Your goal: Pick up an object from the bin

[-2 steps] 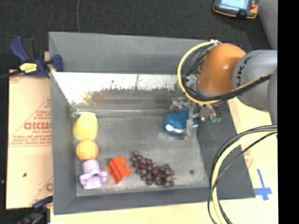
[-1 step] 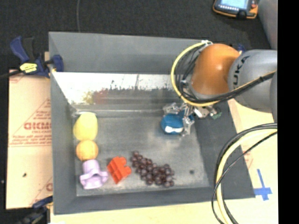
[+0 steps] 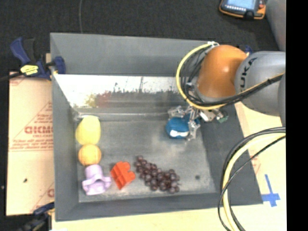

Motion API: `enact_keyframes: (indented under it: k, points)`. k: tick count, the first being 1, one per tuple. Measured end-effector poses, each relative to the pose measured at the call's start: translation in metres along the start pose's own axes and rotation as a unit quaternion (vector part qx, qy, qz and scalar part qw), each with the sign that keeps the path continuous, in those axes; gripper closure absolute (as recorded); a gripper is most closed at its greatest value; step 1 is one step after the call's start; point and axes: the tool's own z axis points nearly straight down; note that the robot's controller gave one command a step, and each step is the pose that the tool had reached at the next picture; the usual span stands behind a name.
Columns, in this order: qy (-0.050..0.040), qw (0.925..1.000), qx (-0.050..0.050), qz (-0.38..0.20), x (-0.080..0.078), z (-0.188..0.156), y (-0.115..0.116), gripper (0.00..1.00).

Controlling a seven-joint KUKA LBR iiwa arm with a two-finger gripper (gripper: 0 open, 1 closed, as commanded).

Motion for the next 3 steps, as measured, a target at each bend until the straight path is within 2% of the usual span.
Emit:
enact_keyframes:
  k: [1,3]
  points:
    - [-0.0002,1.0,0.0,0.001,0.001,-0.003,0.0,1.0]
    - [0.0029,1.0,-0.003,0.001,0.001,-0.045,0.001,1.0]
